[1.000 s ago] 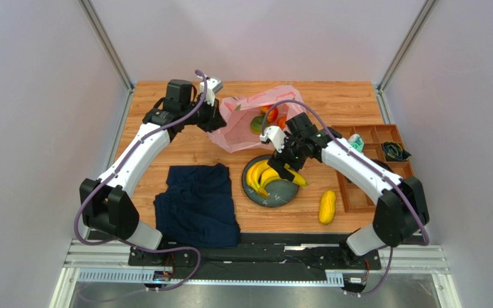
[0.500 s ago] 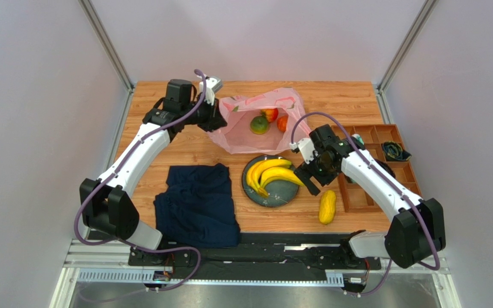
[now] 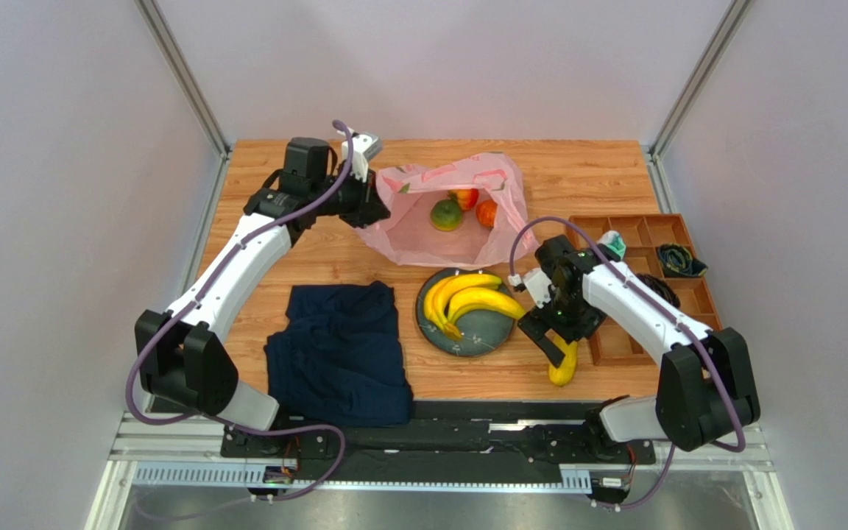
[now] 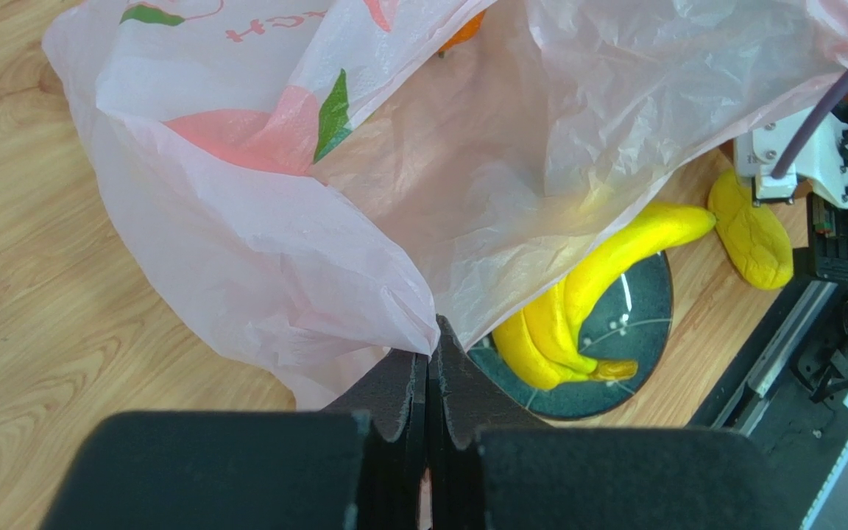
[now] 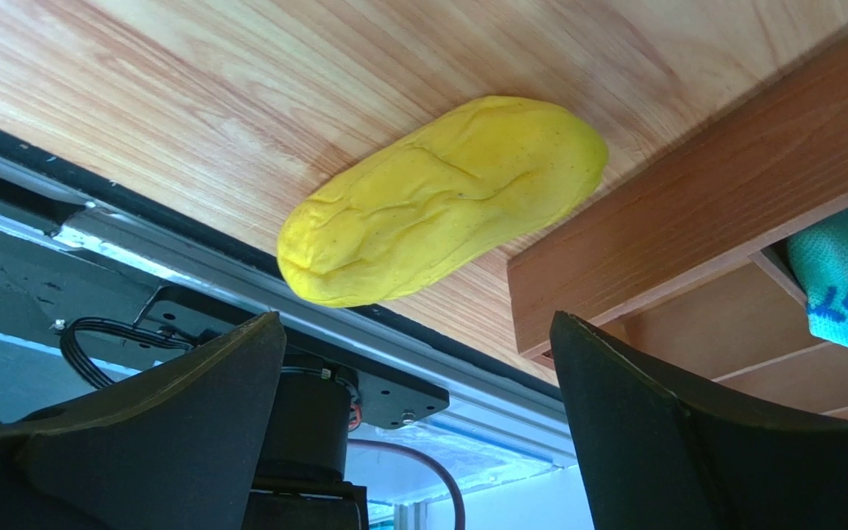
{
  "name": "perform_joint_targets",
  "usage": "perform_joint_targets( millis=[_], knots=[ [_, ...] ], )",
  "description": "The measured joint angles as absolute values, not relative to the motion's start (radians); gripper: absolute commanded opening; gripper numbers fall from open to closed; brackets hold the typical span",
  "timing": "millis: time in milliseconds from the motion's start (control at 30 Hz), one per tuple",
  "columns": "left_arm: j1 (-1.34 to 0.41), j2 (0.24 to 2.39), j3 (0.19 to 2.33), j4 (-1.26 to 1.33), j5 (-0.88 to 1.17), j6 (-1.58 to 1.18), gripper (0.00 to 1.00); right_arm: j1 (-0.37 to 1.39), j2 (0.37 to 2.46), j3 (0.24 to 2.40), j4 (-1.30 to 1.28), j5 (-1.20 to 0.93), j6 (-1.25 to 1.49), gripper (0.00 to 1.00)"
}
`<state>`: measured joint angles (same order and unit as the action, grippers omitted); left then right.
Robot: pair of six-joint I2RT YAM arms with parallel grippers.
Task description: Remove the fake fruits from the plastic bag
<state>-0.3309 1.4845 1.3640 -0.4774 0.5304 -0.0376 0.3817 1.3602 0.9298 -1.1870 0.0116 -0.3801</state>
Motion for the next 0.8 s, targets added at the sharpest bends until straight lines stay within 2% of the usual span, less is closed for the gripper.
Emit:
perform_joint_targets(
  millis=[567, 800],
  knots=[
    [-0.331, 1.443, 1.340, -0.477, 0.534, -0.036, 0.00, 0.352, 1.488, 0.930, -1.184, 0.020, -0.355, 1.00],
    [-0.331, 1.442, 1.332, -0.478, 0.534, -0.035, 0.00, 0.346, 1.612, 0.939, -1.177, 0.048, -0.356, 0.96]
  ],
)
